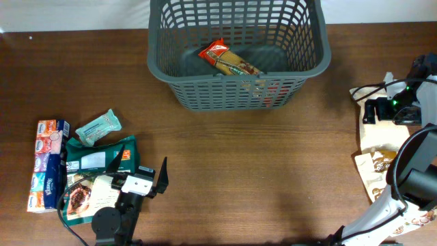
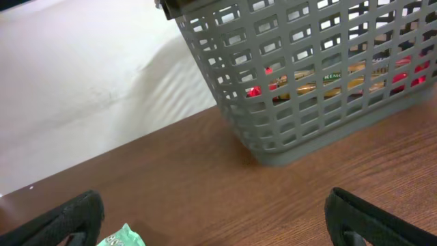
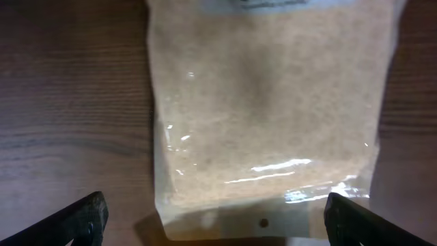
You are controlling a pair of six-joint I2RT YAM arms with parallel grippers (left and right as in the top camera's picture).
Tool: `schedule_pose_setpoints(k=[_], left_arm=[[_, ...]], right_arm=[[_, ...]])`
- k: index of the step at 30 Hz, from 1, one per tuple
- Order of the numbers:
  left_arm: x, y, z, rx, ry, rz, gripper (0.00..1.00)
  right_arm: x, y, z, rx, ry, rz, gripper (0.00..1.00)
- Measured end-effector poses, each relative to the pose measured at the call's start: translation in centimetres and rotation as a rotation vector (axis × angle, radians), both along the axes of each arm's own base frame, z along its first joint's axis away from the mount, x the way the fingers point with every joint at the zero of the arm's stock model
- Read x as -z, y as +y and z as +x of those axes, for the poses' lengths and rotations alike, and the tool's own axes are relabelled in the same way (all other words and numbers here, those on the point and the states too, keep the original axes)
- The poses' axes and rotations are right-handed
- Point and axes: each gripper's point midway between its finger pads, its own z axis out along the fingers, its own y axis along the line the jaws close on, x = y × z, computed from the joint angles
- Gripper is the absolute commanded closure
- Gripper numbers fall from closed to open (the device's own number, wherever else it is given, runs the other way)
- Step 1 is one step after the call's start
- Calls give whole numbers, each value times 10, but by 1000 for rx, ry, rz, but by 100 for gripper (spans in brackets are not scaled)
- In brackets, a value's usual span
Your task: Pack container
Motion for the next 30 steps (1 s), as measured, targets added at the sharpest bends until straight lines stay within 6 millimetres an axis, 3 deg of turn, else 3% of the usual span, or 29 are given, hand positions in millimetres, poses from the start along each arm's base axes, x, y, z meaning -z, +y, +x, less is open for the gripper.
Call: schedule_pose_setpoints(k=[9,25,30], left_arm=[[0,0,0,0,0,0,1],[0,0,0,0,0,0,1],[0,0,0,0,0,0,1]], right_arm=[[0,5,-1,-57,0,24,1],[-3,-27,2,12,10,-148,1],[7,-28,1,28,32,-145,1]])
